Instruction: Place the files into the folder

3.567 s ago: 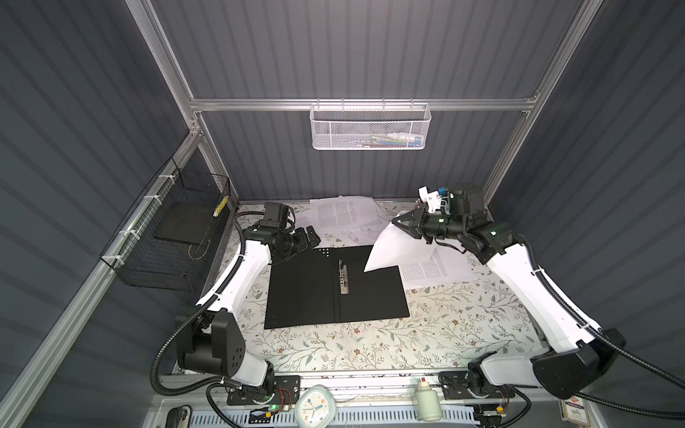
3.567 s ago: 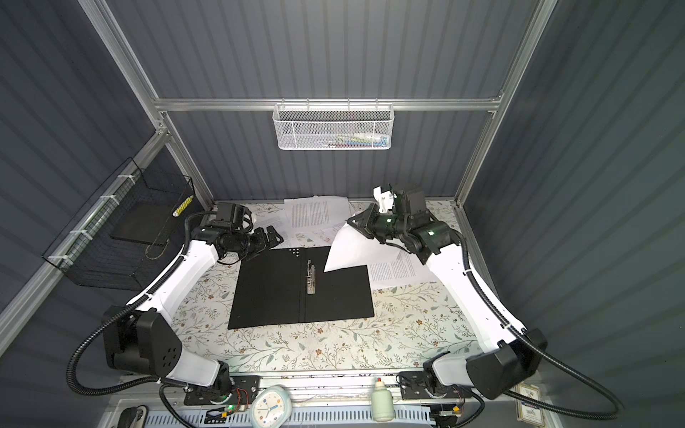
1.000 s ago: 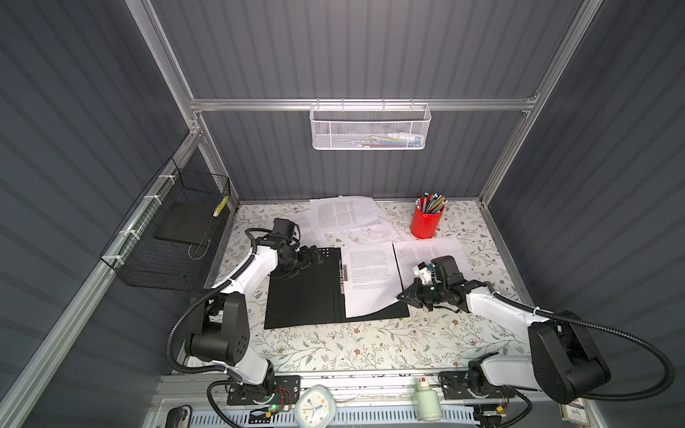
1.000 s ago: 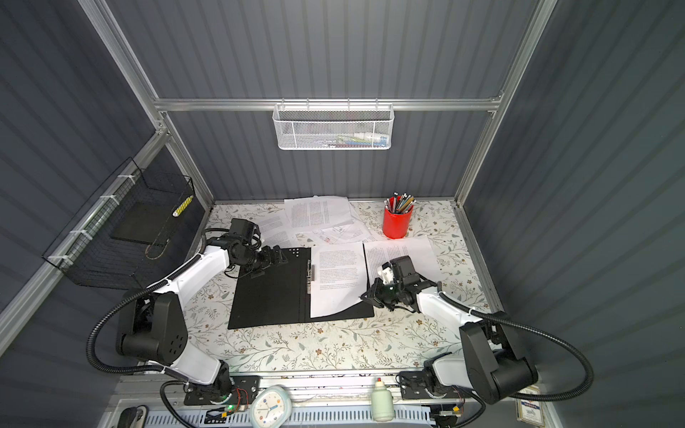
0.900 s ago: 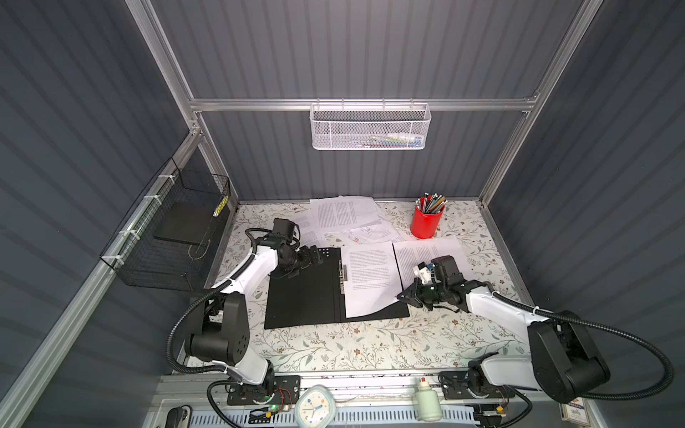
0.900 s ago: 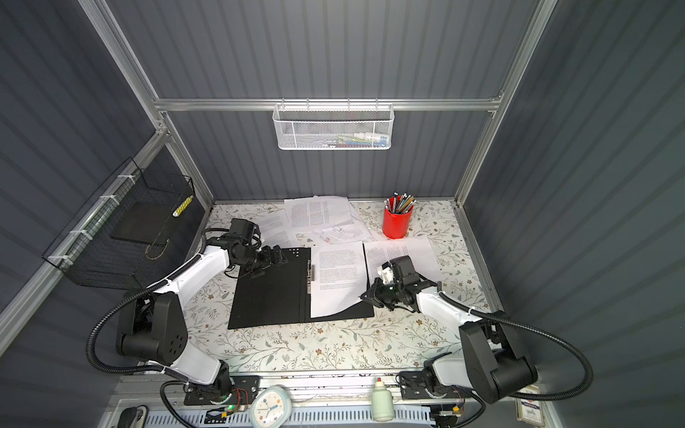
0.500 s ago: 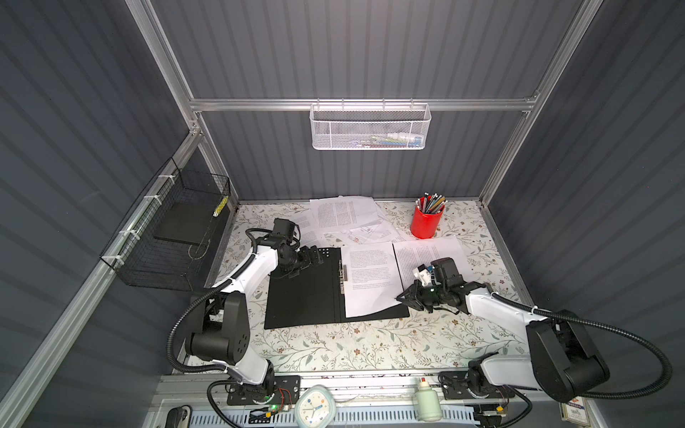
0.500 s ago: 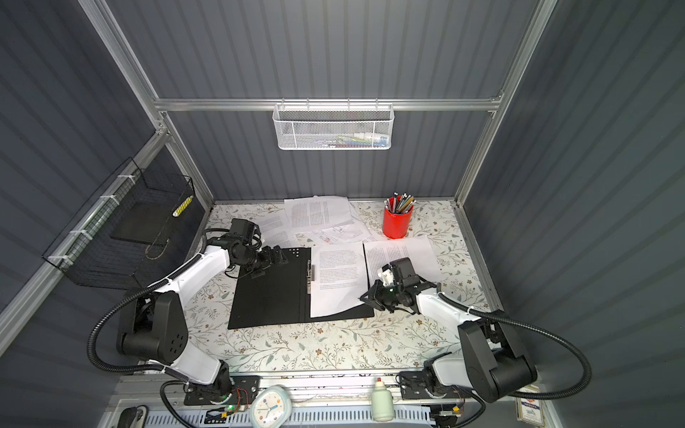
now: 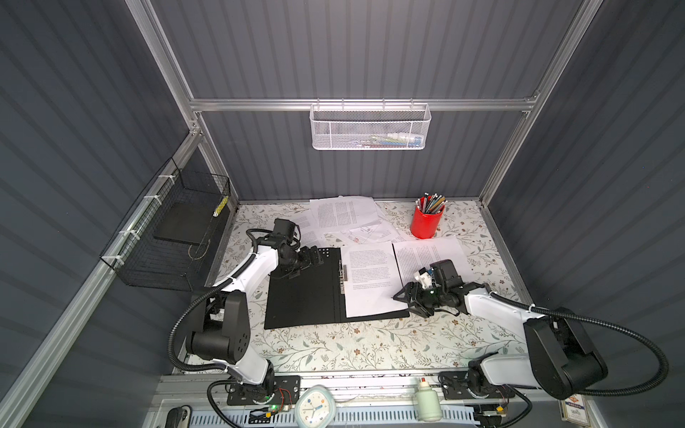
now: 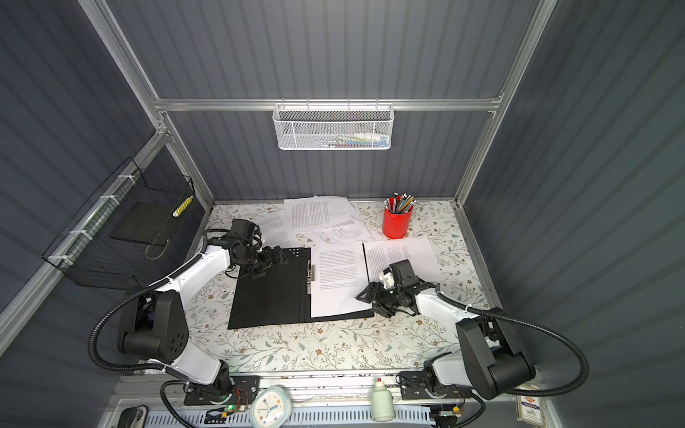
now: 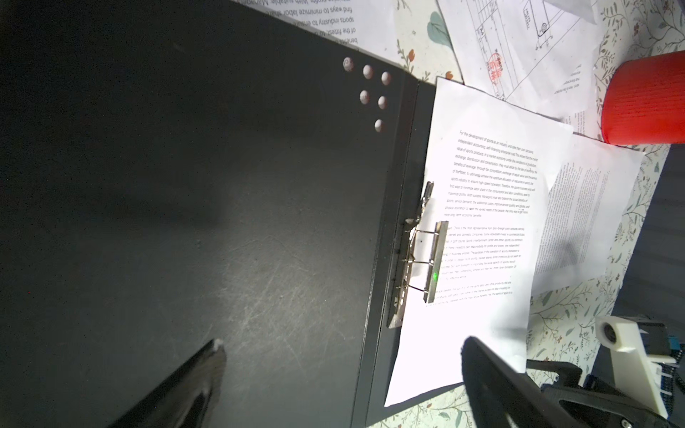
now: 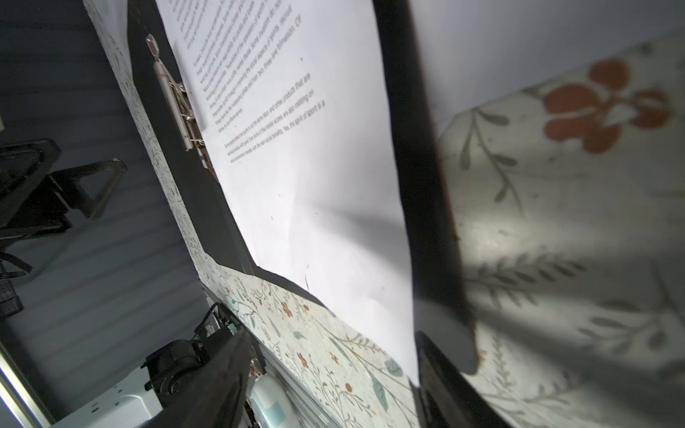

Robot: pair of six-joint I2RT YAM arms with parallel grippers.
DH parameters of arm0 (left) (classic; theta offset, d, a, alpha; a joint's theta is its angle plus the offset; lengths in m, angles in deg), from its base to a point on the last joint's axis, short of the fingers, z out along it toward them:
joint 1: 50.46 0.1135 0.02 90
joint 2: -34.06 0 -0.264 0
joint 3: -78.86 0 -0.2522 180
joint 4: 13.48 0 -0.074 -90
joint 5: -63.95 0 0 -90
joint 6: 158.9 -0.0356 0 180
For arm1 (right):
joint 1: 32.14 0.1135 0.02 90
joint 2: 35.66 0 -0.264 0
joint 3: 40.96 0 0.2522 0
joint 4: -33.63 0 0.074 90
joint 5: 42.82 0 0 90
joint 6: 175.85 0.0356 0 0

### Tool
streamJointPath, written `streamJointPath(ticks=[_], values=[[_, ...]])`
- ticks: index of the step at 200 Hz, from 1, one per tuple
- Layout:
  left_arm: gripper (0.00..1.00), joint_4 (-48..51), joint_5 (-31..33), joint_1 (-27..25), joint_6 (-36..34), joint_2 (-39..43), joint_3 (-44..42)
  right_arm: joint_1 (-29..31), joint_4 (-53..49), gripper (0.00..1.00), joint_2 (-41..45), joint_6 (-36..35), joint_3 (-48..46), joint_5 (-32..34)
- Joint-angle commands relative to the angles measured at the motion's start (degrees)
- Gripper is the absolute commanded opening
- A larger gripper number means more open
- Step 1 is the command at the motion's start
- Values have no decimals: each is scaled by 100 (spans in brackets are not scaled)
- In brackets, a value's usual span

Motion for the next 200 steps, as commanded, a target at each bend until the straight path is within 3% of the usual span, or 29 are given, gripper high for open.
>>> streamJointPath(ticks=[1,83,114,145,200], values=[[100,-7,-112,12,-84,-87,126,7,-616,74,-45,-211,212,391],[100,77,-63,-387,24,-42,331,-121,-1231,99,472,-658,749,1284],[100,123,166,-777,131,-76,472,-334,-1468,99,689,-872,982,1762],[100,125,323,-1196,205,-230,554,-771,-1322,99,861,-930,929,1670],[100,-22,404,-1332,303,-342,495,-801,-1129,99,478,-1066,1113,1846]])
